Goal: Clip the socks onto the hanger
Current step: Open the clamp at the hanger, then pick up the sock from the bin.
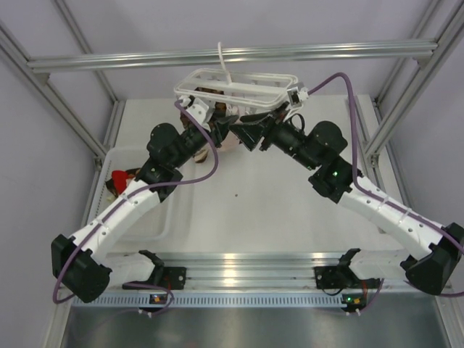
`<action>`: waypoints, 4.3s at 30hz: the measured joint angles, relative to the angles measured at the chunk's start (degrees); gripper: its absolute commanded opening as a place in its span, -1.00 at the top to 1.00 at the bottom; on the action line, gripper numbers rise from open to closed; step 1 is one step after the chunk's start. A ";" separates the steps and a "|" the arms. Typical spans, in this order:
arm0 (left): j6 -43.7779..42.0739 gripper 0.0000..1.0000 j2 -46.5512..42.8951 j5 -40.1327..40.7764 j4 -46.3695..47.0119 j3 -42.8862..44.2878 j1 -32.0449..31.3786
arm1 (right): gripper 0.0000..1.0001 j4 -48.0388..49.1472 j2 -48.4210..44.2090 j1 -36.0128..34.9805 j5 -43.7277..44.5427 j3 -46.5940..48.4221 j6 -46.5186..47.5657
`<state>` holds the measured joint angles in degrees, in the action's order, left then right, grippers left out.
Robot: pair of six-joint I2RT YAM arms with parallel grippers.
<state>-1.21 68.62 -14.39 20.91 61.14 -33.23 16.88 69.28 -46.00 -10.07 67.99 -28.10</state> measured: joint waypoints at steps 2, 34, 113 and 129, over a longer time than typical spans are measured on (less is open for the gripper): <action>0.02 0.95 0.00 -0.35 -1.66 0.94 0.00 | -0.18 -1.29 0.15 0.15 3.17 0.00 0.00; -8.74 0.93 4.02 -4.02 -15.37 11.56 -1.53 | -0.34 2.16 6.67 6.78 4.46 1.14 -10.32; -1.16 -0.29 6.67 2.89 -69.13 2.60 53.72 | 1.00 2.14 9.18 13.66 -10.47 5.18 -9.81; -3.58 -0.05 18.60 13.73 -60.63 2.36 48.52 | 1.00 1.92 9.29 14.69 -11.41 5.18 -10.03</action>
<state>-4.80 87.22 -0.67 -39.72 63.51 15.29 18.81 78.56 -31.31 -21.47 73.17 -38.13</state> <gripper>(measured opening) 0.585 0.316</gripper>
